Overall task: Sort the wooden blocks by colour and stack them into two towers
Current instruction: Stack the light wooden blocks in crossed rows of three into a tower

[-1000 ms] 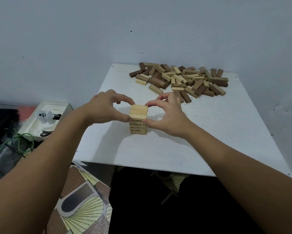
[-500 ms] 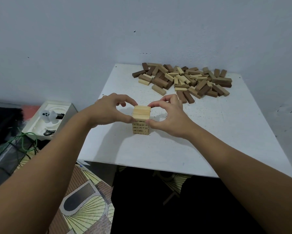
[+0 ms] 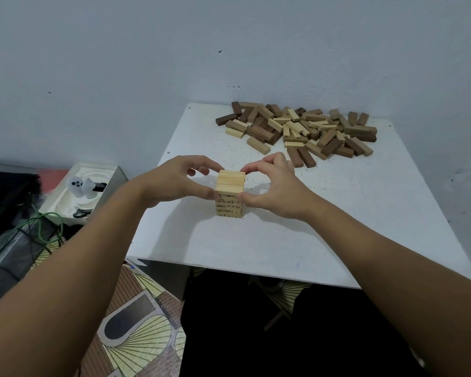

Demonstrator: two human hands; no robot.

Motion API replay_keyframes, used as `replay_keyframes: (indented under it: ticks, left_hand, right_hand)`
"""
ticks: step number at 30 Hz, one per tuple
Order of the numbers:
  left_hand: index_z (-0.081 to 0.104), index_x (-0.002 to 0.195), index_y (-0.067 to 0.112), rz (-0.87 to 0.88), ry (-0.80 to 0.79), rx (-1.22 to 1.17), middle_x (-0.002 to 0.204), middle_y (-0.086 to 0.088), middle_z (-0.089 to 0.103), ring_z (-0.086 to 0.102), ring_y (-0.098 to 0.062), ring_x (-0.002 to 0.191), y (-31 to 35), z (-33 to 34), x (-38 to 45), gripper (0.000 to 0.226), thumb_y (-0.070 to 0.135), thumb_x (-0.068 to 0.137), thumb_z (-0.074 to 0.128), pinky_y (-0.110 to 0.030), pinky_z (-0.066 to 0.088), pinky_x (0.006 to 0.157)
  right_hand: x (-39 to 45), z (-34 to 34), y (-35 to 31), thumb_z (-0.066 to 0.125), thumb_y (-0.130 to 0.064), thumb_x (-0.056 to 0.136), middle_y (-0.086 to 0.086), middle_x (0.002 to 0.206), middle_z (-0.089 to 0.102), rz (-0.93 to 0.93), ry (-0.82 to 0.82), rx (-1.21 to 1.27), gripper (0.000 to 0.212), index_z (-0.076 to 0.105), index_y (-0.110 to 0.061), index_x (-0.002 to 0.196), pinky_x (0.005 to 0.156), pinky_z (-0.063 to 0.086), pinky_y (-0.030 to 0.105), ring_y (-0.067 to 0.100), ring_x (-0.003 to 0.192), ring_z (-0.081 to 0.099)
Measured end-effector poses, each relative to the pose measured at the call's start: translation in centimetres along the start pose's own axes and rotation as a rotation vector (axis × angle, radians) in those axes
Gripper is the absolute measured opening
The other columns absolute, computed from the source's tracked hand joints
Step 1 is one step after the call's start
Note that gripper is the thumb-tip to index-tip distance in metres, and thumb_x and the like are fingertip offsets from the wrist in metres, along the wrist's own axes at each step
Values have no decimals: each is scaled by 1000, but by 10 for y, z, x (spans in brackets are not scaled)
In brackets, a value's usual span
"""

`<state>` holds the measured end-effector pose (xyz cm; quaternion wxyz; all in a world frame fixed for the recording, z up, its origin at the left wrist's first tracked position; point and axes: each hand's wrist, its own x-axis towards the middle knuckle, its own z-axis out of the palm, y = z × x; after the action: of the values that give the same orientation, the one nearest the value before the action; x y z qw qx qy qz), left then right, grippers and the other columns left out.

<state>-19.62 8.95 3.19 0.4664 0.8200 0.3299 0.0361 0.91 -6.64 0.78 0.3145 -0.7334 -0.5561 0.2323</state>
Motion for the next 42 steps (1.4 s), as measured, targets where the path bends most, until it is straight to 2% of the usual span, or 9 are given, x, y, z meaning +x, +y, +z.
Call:
replay_keyframes:
  ticks: [6,14,19,27,33,36,38,40,42]
  left_hand:
    - [72,116,46,11,-1,-37,126,9,60,47,-16,124,-5,1,1,52,33,72,94,-40,45,102]
    - [71,117,46,4,-7,-45,126,9,59,47,-15,124,-3,1,1,58,43,62,89,-41,46,101]
    - [70,119,46,-5,-8,-43,128,8,59,47,-16,126,-6,2,1,59,43,63,88,-40,46,102]
    - [69,119,47,-38,-4,-46,129,9,59,47,-11,125,-6,1,-2,53,27,76,92,-35,43,95]
    - [56,138,42,-83,1,-43,131,6,57,47,-14,127,1,-7,-7,71,19,80,89,-32,44,97]
    - [51,145,38,-56,115,-163,131,1,57,55,-17,123,12,-13,-10,78,26,73,79,-36,44,109]
    - [49,146,36,-21,212,-195,131,1,57,58,-16,121,25,-14,-8,71,26,80,75,-35,44,108]
    - [48,147,36,15,319,-105,132,4,56,55,-16,121,41,-11,-3,60,25,94,72,-32,46,97]
    - [46,147,35,69,422,98,134,4,53,50,-18,124,57,-4,6,54,30,97,67,-32,46,93]
  right_hand:
    - [5,-3,1,82,-50,79,-6,125,37,-1,-42,-15,48,62,-44,122,101,28,28,13,127,30]
    - [7,-1,4,81,-51,79,-7,126,37,-9,-44,-37,50,60,-44,125,101,29,28,12,127,30]
    - [6,-2,6,79,-53,79,-7,127,37,-9,-55,-31,54,57,-46,128,107,33,35,14,130,31]
    - [0,1,7,79,-55,80,-7,130,36,1,-57,1,72,46,-45,142,110,37,41,16,131,33]
    - [-3,-2,11,73,-65,80,-7,133,36,14,-67,48,79,40,-44,148,112,36,43,17,134,33]
    - [-4,-6,16,53,-66,88,-7,135,37,35,3,157,66,42,-41,148,114,33,42,15,135,34]
    - [-4,-9,22,50,-57,97,-5,135,38,45,81,189,55,45,-37,147,115,33,43,13,133,36]
    - [-3,-14,32,52,-46,103,-3,135,40,58,159,140,45,47,-35,146,114,33,42,14,132,36]
    - [-2,-23,44,54,-40,103,-1,137,41,79,204,55,44,48,-34,145,111,31,38,17,136,34]
